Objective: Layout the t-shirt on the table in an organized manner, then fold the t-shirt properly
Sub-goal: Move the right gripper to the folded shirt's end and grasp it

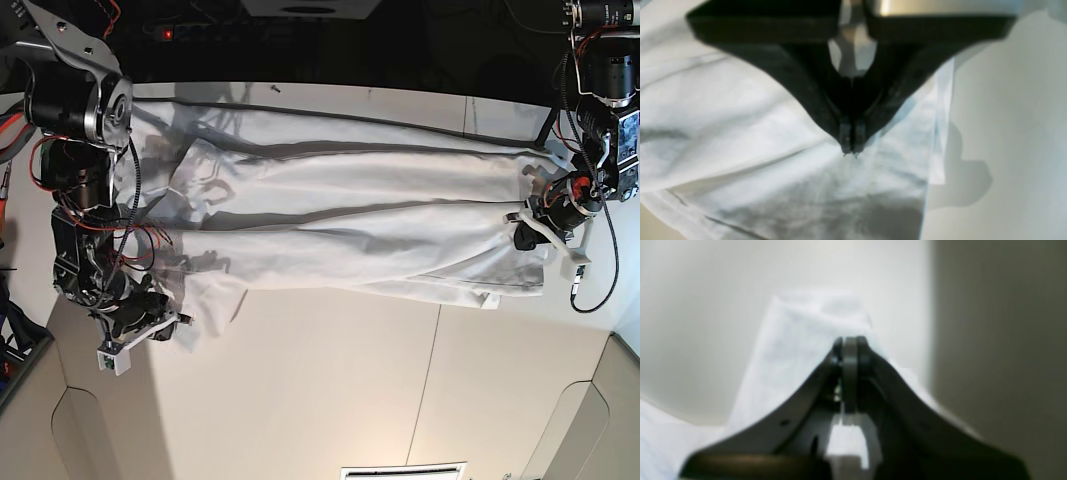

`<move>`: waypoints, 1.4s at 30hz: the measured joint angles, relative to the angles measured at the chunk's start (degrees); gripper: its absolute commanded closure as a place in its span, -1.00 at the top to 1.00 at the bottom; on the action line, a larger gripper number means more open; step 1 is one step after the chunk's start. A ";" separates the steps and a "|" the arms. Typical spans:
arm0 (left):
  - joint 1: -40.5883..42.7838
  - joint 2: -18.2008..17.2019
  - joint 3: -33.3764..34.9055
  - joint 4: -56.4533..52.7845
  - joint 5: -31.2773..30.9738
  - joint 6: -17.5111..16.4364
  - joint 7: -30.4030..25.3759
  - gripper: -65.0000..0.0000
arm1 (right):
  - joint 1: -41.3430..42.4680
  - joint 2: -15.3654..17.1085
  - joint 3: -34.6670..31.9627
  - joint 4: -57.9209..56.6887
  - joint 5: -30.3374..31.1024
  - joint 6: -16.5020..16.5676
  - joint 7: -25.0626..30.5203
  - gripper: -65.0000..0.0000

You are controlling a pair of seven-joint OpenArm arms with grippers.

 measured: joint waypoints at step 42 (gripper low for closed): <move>-0.02 1.09 -0.04 -0.13 -1.57 -0.48 0.17 -1.00 | 6.16 -0.44 -2.69 -11.39 -7.96 -5.99 3.04 -0.02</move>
